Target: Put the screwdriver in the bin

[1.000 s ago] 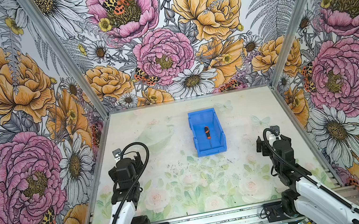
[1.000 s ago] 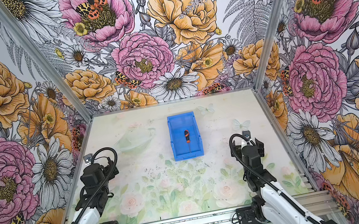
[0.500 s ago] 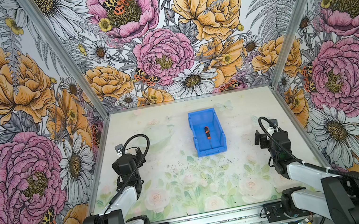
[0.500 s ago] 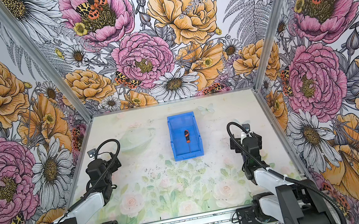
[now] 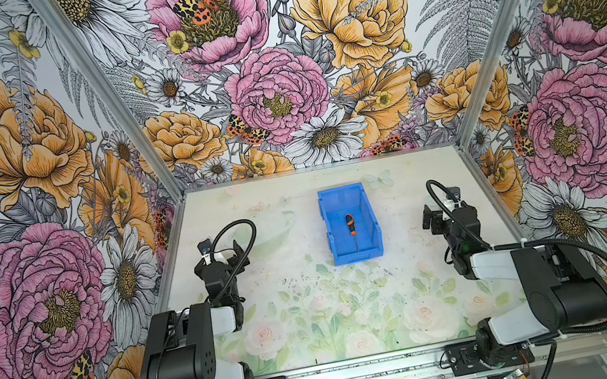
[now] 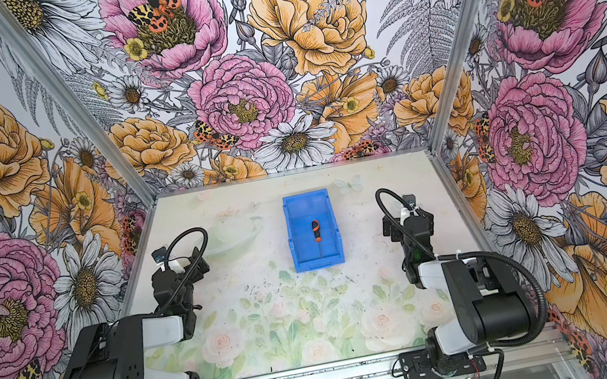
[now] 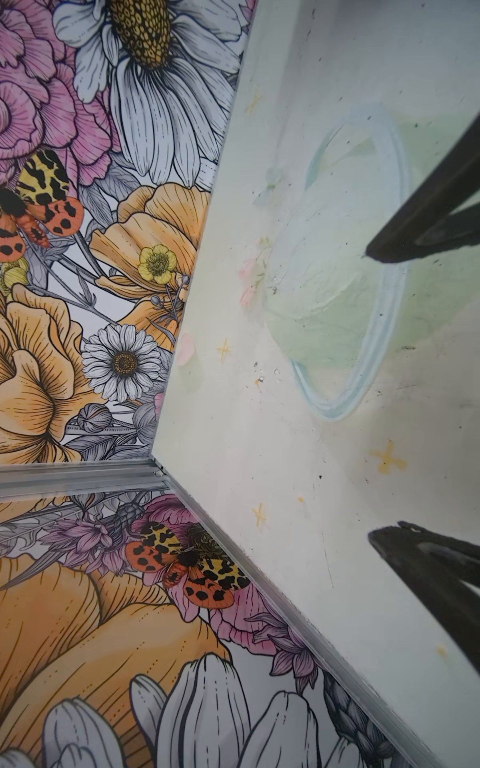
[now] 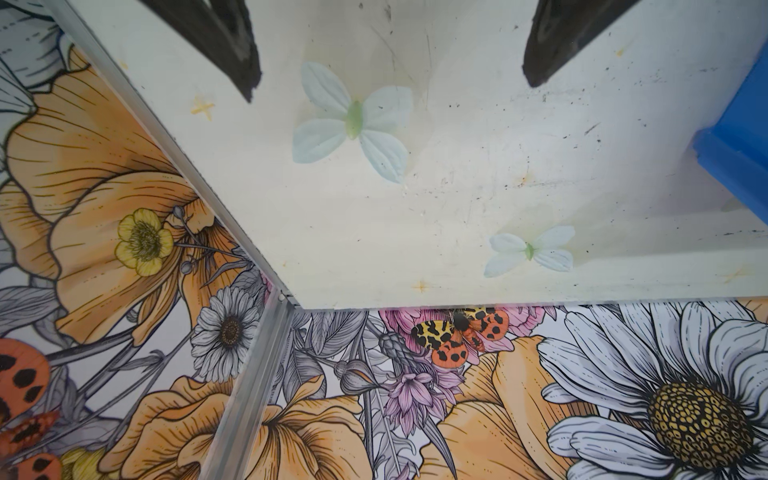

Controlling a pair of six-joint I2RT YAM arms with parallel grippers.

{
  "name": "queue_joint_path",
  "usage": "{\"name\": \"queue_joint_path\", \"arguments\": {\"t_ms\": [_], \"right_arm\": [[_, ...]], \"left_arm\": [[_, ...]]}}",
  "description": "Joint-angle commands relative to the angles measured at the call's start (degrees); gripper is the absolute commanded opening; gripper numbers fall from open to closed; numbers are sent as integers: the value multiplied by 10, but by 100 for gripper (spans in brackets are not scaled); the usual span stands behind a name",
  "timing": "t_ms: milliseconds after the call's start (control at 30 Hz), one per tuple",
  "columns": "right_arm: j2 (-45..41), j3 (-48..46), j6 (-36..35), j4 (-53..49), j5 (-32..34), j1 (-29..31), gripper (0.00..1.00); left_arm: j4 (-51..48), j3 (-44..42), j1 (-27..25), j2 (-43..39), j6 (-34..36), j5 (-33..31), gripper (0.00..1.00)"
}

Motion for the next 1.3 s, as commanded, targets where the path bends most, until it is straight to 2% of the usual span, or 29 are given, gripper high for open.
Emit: {"name": "queue_joint_path", "arguments": {"t_ms": [0, 133, 233, 300, 800, 900, 1267], "right_arm": [[18, 17, 5, 28, -21, -7, 100], [23, 12, 3, 43, -22, -8, 99], [22, 12, 3, 41, -21, -8, 99], [22, 12, 3, 41, -20, -8, 100], [22, 12, 3, 42, -21, -8, 100], [22, 13, 3, 41, -21, -8, 99], [22, 13, 3, 41, -21, -8, 100]], "left_arm": [[58, 10, 1, 21, 16, 31, 98], [22, 28, -6, 18, 21, 20, 99], [-8, 44, -26, 19, 32, -32, 99], [-15, 49, -32, 21, 40, -36, 99], [-11, 49, -48, 22, 58, -39, 99], [-30, 56, -32, 21, 50, 5, 99], [-28, 56, -35, 21, 56, 8, 99]]}}
